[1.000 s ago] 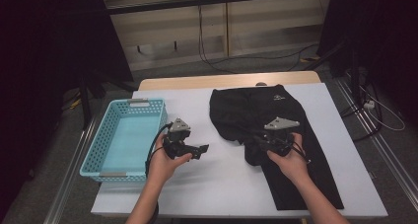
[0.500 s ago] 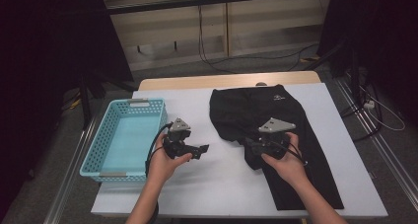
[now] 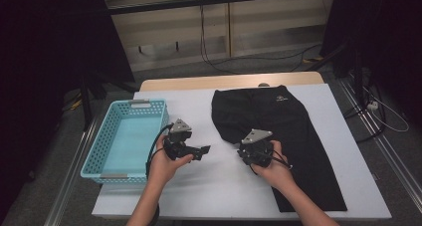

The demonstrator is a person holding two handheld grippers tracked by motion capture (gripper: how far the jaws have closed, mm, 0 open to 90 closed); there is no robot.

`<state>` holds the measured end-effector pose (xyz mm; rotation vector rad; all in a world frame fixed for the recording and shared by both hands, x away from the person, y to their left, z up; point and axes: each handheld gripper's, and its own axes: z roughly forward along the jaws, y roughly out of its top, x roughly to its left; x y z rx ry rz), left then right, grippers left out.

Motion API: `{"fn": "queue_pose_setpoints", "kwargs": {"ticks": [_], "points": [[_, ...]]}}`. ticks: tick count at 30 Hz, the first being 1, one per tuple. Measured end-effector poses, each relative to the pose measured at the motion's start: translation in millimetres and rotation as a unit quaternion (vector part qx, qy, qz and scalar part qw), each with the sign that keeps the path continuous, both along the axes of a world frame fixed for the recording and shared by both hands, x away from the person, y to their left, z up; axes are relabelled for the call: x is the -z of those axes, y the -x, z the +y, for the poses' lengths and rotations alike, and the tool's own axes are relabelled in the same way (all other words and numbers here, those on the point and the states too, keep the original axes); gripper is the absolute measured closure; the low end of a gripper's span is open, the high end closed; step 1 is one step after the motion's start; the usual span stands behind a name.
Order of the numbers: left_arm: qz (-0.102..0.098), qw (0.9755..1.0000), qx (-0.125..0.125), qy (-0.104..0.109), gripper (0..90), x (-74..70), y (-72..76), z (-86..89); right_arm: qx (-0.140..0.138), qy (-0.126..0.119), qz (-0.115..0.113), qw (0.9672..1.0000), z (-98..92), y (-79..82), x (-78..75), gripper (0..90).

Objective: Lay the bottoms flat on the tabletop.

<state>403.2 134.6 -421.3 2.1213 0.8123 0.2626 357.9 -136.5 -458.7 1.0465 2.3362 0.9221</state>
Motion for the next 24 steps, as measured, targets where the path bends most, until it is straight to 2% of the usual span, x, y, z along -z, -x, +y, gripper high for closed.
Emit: {"fn": "queue_pose_setpoints", "kwargs": {"ticks": [3,5,7,9,11,13,15,19,21,24], "points": [[-0.001,1.0,-0.001,-0.001,9.3,-0.1,0.4,0.2,0.009,-0.011,0.003,0.9999,-1.8,-0.6,1.2,63.7],[0.0,1.0,-0.001,0.001,9.3,-0.8,1.1,0.0,0.01,-0.012,0.003,0.9999,-2.7,-1.4,1.3,69.8],[0.0,1.0,-0.002,0.002,9.3,-1.3,1.5,0.0,0.016,-0.007,0.0,0.9998,-5.5,-2.8,1.4,79.8],[-0.003,1.0,-0.005,-0.001,9.2,-0.3,1.3,0.3,0.016,-0.017,0.002,0.9997,-8.9,-4.7,1.9,86.6],[-0.001,1.0,-0.004,-0.006,9.2,1.5,0.5,0.9,0.018,-0.036,0.011,0.9991,-13.1,-6.5,2.0,88.9],[0.0,1.0,-0.003,-0.006,9.3,1.6,0.1,0.4,0.02,-0.043,0.016,0.9988,-13.8,-5.7,0.8,89.4],[-0.004,1.0,-0.002,-0.003,9.2,-0.1,0.3,-0.3,0.002,-0.056,0.025,0.9981,-11.5,-2.3,-2.2,89.4],[-0.004,1.0,-0.002,0.002,9.3,-2.3,1.3,-1.6,-0.041,-0.072,0.017,0.9964,-2.9,13.5,-17.1,89.5],[-0.004,1.0,-0.002,0.0,9.3,-1.2,1.3,-2.0,-0.065,-0.089,0.014,0.9938,0.8,22.6,-25.9,89.5],[-0.003,1.0,-0.001,-0.002,9.3,-1.3,1.7,-2.7,-0.088,-0.111,0.014,0.9898,3.0,31.0,-35.9,89.4]]}}
